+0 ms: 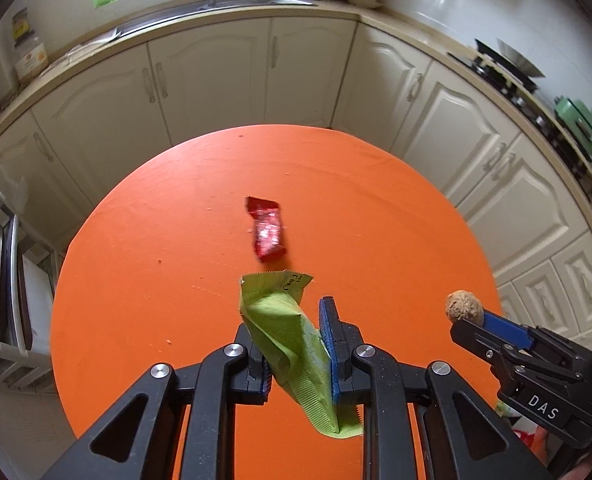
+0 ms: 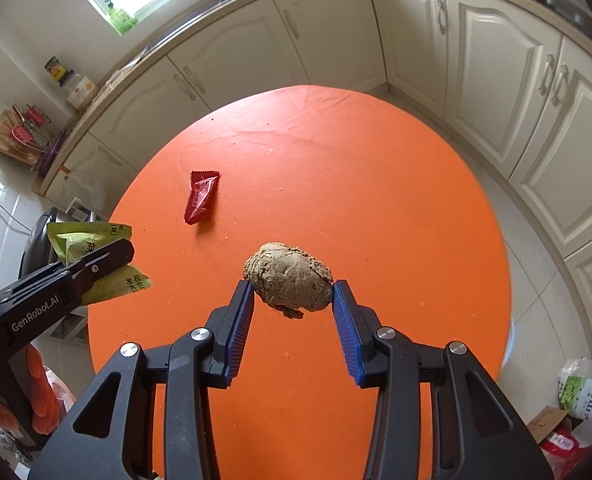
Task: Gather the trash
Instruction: 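Carry the biscuit and green wrapper over to the blue bin, then open both grippers over the blue bin to drop the items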
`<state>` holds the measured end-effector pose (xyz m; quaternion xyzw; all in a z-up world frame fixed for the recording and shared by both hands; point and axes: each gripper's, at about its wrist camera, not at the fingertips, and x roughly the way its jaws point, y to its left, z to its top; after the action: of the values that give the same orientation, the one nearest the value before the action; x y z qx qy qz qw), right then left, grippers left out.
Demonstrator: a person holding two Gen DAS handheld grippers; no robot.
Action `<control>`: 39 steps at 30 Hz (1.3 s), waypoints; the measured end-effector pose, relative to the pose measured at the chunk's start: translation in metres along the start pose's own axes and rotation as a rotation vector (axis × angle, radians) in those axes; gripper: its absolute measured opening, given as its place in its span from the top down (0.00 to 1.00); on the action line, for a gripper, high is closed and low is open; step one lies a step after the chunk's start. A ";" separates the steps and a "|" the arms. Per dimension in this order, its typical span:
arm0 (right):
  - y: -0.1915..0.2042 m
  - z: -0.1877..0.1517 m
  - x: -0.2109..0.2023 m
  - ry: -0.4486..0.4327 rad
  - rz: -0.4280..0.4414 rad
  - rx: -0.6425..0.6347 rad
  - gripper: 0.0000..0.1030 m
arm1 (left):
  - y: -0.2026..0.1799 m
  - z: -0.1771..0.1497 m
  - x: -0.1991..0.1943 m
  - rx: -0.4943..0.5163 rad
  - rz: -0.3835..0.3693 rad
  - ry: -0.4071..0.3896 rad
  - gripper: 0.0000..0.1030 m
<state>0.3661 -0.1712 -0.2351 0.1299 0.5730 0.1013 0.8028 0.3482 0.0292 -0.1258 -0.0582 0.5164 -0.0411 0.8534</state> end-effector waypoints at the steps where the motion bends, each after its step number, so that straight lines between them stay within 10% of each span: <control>1: -0.005 -0.003 -0.005 -0.007 0.000 0.007 0.60 | -0.009 -0.005 -0.003 0.015 0.000 -0.001 0.84; 18: -0.193 -0.092 -0.103 -0.151 -0.079 0.343 0.60 | -0.232 -0.057 0.024 0.410 -0.089 0.072 0.84; 29: -0.339 -0.193 -0.155 -0.203 -0.196 0.673 0.60 | -0.379 -0.074 0.120 0.645 -0.145 0.214 0.84; 39: -0.385 -0.231 -0.147 -0.136 -0.241 0.756 0.60 | -0.480 -0.061 0.232 0.720 -0.109 0.311 0.83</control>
<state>0.1052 -0.5598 -0.3007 0.3543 0.5267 -0.2203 0.7406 0.3964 -0.4797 -0.2891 0.2246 0.5881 -0.2731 0.7274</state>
